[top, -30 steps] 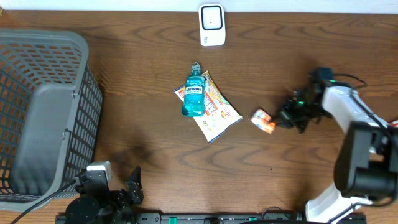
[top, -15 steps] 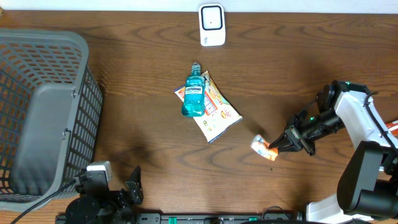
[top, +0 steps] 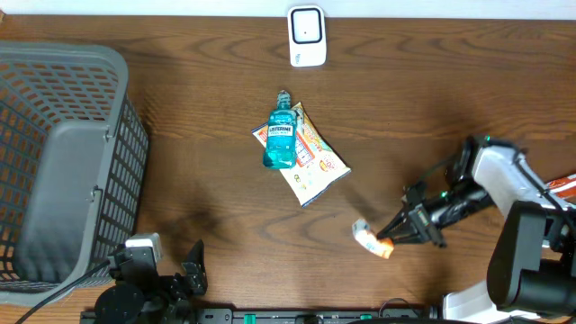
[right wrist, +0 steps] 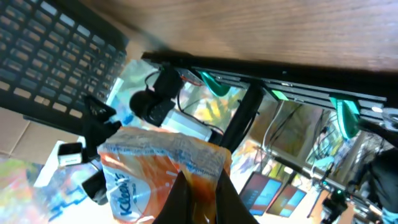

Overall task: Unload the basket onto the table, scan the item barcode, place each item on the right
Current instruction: 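Lift the orange Kleenex pack and pull it toward the right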

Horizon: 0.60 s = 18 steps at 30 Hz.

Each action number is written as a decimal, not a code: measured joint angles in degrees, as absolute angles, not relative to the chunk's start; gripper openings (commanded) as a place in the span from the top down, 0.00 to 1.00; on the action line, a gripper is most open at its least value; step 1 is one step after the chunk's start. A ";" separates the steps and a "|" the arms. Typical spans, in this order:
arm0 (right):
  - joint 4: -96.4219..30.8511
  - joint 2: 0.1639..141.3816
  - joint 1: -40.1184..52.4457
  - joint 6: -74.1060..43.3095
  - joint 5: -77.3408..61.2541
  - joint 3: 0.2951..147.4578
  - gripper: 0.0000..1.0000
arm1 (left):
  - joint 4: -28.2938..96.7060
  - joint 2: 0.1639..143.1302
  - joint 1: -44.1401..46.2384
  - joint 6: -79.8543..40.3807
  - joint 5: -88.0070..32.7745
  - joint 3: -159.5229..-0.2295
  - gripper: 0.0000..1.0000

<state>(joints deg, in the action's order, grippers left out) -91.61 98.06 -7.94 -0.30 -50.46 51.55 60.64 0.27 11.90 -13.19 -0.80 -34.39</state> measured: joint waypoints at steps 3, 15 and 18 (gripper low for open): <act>-87.96 98.06 -7.94 0.12 -52.56 45.80 0.98 | 60.64 0.27 11.90 -13.21 -0.80 -34.39 0.01; -84.38 98.06 -7.94 0.54 -60.73 38.96 0.98 | 60.64 0.27 11.90 -13.19 -0.80 -34.39 0.01; -84.38 98.06 -7.68 1.04 -63.88 38.94 0.99 | 60.64 0.27 11.90 -13.21 -0.80 -34.39 0.01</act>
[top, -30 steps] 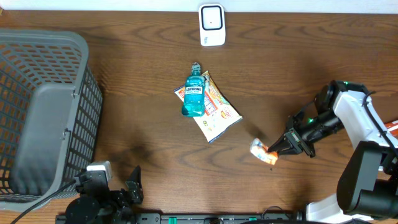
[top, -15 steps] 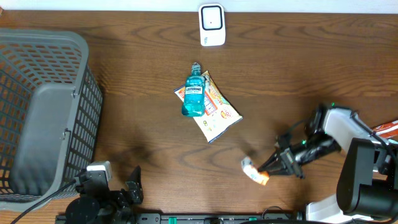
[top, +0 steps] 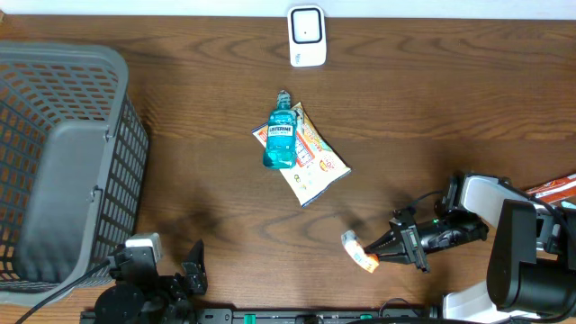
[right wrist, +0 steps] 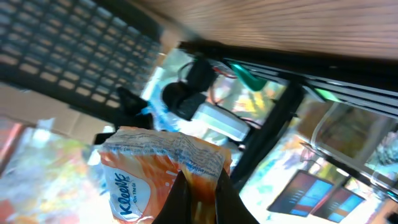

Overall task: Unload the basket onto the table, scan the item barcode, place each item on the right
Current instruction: 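Lift the orange Kleenex pack and pull it toward the right, then swing the Kleenex pack up to the white scanner face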

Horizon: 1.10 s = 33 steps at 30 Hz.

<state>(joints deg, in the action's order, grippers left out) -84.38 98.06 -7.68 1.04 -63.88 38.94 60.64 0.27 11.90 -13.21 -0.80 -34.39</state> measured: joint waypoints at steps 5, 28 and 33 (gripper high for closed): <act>-84.44 97.95 -5.32 7.94 -75.64 39.51 0.99 | 60.64 0.27 11.90 -13.21 -0.80 -34.39 0.01; -35.44 97.65 11.38 14.57 -64.51 74.13 0.99 | 60.62 0.27 11.90 -13.21 -0.80 -34.39 0.01; -14.66 97.67 22.28 9.89 -35.64 74.06 0.99 | 60.62 0.27 11.90 -13.19 -0.80 -34.39 0.01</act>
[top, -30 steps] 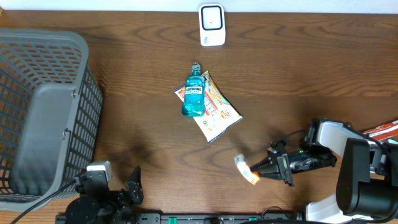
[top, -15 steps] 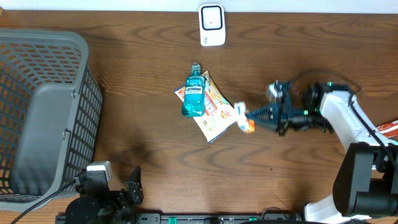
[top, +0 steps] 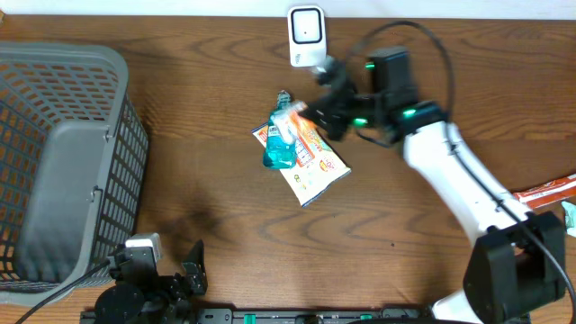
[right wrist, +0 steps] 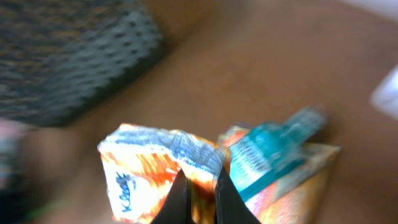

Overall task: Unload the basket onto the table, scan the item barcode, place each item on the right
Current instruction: 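Swing the Kleenex pack up to the white scanner face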

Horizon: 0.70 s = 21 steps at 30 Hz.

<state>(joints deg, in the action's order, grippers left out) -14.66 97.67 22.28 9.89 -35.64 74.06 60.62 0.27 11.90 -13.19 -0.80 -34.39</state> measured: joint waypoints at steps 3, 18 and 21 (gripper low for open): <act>-2.28 97.97 27.81 8.93 -17.58 73.87 0.99 | 60.64 0.27 11.90 -13.19 -0.80 -34.39 0.01; 43.38 118.13 27.81 7.33 7.07 74.04 0.99 | 60.69 0.27 11.90 -13.21 -0.99 -34.39 0.01; 46.39 120.88 26.65 5.41 7.49 74.24 0.99 | 60.66 0.27 11.90 -13.21 -0.97 -34.39 0.01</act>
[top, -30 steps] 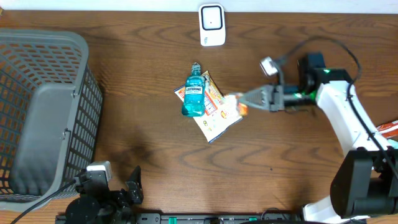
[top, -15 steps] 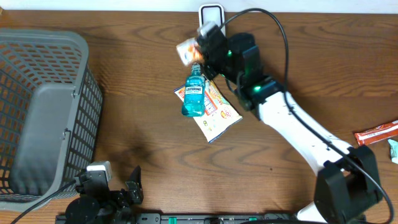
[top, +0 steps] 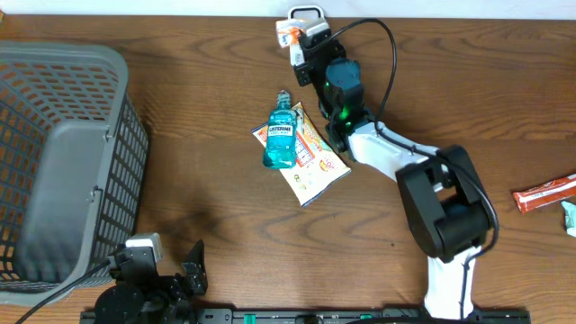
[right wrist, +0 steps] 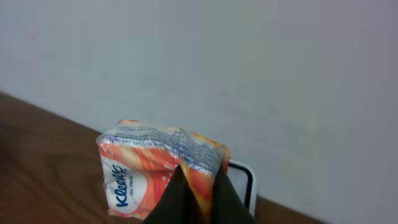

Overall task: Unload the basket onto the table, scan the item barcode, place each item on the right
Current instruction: 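Swing the Kleenex pack up to the white scanner face, then carry the Kleenex pack to the right table edge and release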

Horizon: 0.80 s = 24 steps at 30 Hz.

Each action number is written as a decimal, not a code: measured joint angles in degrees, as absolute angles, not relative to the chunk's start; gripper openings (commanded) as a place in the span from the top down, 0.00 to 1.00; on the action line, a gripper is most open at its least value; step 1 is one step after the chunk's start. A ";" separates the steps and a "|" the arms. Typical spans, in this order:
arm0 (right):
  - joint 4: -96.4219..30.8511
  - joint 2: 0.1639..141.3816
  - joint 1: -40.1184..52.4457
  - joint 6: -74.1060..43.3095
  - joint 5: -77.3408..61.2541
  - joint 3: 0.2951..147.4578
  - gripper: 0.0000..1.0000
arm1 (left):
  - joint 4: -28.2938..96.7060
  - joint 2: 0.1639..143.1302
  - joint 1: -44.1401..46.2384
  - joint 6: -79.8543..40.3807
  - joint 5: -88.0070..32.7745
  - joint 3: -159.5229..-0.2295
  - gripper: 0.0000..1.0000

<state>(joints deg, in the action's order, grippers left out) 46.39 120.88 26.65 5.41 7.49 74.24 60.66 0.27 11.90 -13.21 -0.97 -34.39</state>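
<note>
My right gripper is shut on an orange and white Kleenex tissue pack, pinching the pack's right end between its dark fingers. Just behind the pack stands the white barcode scanner, against a pale wall. In the overhead view the pack is held at the table's far edge, right beside the scanner, with the right gripper partly covering the scanner. My left gripper rests at the near left edge of the table; its jaws are too dark to read.
A blue Listerine bottle lies on a snack packet mid-table. A grey mesh basket fills the left side. A red-orange bar lies at the right edge.
My right gripper, still shut on the tissue pack, has moved from above the Listerine bottle to the far edge, and the pack now stands directly before the scanner.
My right gripper held the tissue pack low at the near right of the table, then slightly further left near the front edge. Later it held the pack above the Listerine bottle mid-table. Now the pack is at the scanner. The left arm has not moved.
</note>
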 measured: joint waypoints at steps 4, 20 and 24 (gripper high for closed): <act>46.85 124.79 24.56 0.12 7.33 77.89 0.99 | 60.64 0.27 11.90 -13.21 -0.97 -34.39 0.01; 39.05 143.63 21.08 -9.26 4.69 104.95 0.99 | 60.64 0.27 11.90 -13.21 -0.97 -34.39 0.01; 38.24 144.86 21.74 -9.74 4.51 105.23 0.99 | 60.64 0.27 11.90 -13.19 -0.97 -34.39 0.01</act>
<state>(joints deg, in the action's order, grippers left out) 38.24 144.86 21.74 -9.74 4.51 105.23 60.64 0.27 11.90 -13.19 -0.97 -34.39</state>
